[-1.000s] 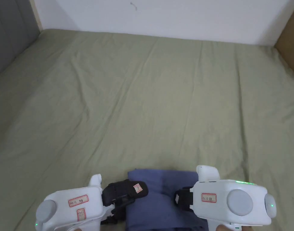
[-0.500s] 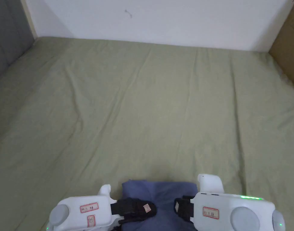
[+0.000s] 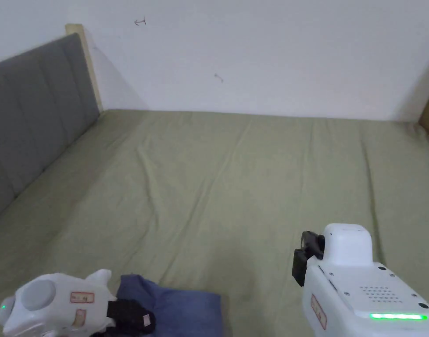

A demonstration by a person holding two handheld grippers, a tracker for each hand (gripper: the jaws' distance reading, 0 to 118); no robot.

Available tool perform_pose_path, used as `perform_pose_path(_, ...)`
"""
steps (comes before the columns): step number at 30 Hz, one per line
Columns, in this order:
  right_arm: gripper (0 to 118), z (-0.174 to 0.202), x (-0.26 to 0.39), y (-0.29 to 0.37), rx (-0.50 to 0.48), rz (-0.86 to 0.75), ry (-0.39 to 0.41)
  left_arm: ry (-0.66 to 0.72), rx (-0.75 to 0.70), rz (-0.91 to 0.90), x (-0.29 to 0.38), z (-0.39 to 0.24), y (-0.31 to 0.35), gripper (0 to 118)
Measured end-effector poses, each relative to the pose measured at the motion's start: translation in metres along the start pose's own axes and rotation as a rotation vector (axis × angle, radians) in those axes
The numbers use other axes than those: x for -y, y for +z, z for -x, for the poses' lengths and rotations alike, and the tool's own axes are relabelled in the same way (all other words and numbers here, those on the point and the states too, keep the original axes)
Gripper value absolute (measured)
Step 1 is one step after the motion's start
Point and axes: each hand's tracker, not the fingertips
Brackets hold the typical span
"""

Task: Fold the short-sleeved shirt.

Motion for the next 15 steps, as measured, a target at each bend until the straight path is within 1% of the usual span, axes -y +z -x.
perform_pose_path(4,1,0.018,-0.005,0.010,0.063,-0.125,0.074,-0.054,-0.278,-0.048,-0.018,0.027,0.041,27)
perform_pose_path(5,1,0.021,-0.005,0.012,0.062,-0.143,0.085,-0.061,-0.365,-0.068,-0.022,0.033,0.049,27)
perform_pose_path(7,1,0.027,-0.005,0.014,0.056,-0.149,0.089,-0.124,-0.545,-0.065,-0.027,0.037,0.058,27)
perform_pose_path(9,1,0.031,-0.006,0.010,0.044,-0.129,0.101,-0.195,-0.699,-0.028,-0.034,0.043,0.060,27)
perform_pose_path(11,1,0.035,-0.003,0.008,0.038,-0.107,0.101,-0.249,-0.778,-0.017,-0.041,0.050,0.061,27)
perform_pose_path(13,1,0.036,0.001,0.004,0.030,-0.088,0.096,-0.257,-0.796,-0.028,-0.046,0.058,0.060,27)
perform_pose_path(14,1,0.039,0.003,0.001,0.029,-0.075,0.102,-0.251,-0.792,-0.019,-0.046,0.060,0.057,33)
perform_pose_path(15,1,0.040,0.005,-0.001,0.027,-0.057,0.110,-0.256,-0.818,-0.027,-0.047,0.063,0.056,48)
